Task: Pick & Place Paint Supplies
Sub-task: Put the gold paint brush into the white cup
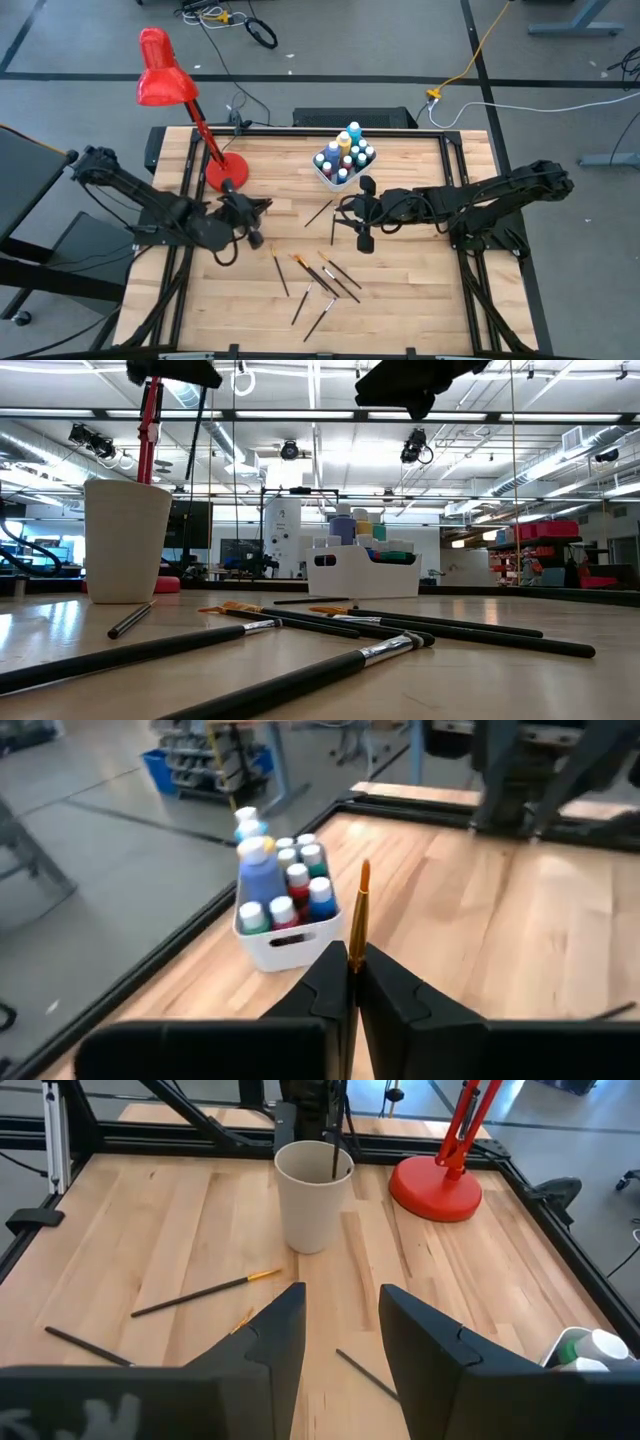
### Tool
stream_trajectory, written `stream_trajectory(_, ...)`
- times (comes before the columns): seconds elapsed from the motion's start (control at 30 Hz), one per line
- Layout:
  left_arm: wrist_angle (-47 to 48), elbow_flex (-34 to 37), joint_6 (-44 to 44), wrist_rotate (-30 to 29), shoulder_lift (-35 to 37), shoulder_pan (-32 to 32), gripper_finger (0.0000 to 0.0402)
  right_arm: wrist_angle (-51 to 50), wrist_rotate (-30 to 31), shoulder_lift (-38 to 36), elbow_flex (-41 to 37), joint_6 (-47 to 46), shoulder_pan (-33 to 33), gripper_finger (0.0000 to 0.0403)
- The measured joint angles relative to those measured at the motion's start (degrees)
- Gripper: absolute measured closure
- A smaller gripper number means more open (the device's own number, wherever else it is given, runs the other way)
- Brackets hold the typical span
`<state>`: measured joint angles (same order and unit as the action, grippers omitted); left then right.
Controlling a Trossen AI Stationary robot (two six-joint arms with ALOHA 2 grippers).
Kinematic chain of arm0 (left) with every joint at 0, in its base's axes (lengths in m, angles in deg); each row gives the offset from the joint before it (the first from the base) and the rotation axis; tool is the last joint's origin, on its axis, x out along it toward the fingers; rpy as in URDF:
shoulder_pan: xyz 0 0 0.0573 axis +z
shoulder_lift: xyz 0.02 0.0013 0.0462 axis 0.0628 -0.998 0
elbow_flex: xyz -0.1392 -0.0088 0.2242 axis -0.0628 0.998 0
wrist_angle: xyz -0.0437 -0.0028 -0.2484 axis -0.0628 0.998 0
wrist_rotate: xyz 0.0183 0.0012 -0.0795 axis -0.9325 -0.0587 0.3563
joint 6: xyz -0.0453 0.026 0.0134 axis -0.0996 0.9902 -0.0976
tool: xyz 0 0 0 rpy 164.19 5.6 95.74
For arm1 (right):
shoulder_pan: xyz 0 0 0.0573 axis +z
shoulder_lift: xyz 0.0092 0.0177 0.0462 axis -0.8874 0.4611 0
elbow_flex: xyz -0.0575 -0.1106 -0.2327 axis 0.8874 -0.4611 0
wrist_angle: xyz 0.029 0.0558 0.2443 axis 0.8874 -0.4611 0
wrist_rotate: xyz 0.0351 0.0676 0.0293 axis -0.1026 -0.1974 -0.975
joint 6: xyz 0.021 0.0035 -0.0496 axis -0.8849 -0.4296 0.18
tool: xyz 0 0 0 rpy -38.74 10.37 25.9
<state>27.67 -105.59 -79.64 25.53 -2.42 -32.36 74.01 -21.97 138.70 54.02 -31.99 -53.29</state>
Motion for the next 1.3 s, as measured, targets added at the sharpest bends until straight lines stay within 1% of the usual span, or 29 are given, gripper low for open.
stream_trajectory(0.13,6.5,0.0,-7.2,-0.3,0.0,-1.3,0.0384,-0.2,0.0,0.0,0.0,0.0,0.0,0.0268)
stream_trajectory(0.3,12.4,0.0,-15.6,3.6,-0.6,-2.0,0.0381,-0.4,0.0,0.0,0.0,0.0,0.0,0.0268)
stream_trajectory(0.43,12.9,3.1,-20.0,5.2,-1.3,-2.0,0.0368,-0.3,0.0,0.0,0.0,-0.1,0.0,0.0268)
stream_trajectory(0.5,13.4,5.4,-21.8,5.9,-1.5,-2.0,0.0368,-0.3,0.0,0.0,0.0,-0.4,0.0,0.0268)
stream_trajectory(0.6,11.6,8.8,-24.7,6.4,-1.4,-2.0,0.0371,-0.2,-0.1,0.0,-1.1,-1.2,0.0,0.0268)
stream_trajectory(0.7,10.3,10.5,-27.2,7.0,-1.4,-1.9,0.037,-0.3,-0.2,0.0,-2.1,-1.3,0.0,0.0268)
stream_trajectory(0.83,10.3,10.7,-26.9,7.0,-1.4,-1.9,0.0359,-0.3,-2.5,0.0,-3.3,-1.7,0.0,0.0268)
stream_trajectory(1.07,10.2,10.7,-27.0,7.1,-1.4,-1.9,0.0331,4.0,-2.8,0.0,-7.8,-1.8,-0.1,0.0268)
stream_trajectory(1.2,9.5,10.7,-26.8,6.8,-1.4,-1.9,0.0316,7.1,-3.1,0.0,-11.1,-3.7,-0.1,0.0268)
stream_trajectory(1.3,7.4,10.1,-24.0,5.7,-1.4,-1.9,0.0309,9.4,-3.1,0.0,-12.6,-3.9,-0.1,0.0268)
